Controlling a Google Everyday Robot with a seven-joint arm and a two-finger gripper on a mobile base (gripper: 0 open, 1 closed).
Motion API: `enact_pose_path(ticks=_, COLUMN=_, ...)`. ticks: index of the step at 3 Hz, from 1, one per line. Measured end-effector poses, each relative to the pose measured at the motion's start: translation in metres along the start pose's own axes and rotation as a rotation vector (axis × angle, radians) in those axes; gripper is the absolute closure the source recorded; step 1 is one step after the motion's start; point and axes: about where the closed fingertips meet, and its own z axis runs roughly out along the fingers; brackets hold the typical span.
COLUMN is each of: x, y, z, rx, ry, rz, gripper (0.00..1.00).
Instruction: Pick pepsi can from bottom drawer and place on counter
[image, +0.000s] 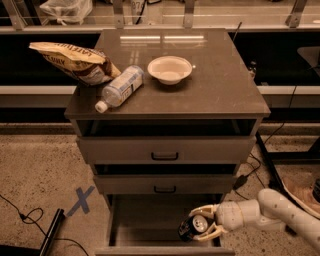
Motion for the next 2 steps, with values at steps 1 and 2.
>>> enact_pose_path(ticks=1, x=-0.047, y=-0.009, z=-0.034, rx=0.056, ry=0.079, rz=-0.005, gripper=1.00)
enact_pose_path(ticks=2, x=-0.093, y=-0.020, z=-0.090, rx=0.183, ry=0.082, rz=-0.006, gripper=1.00)
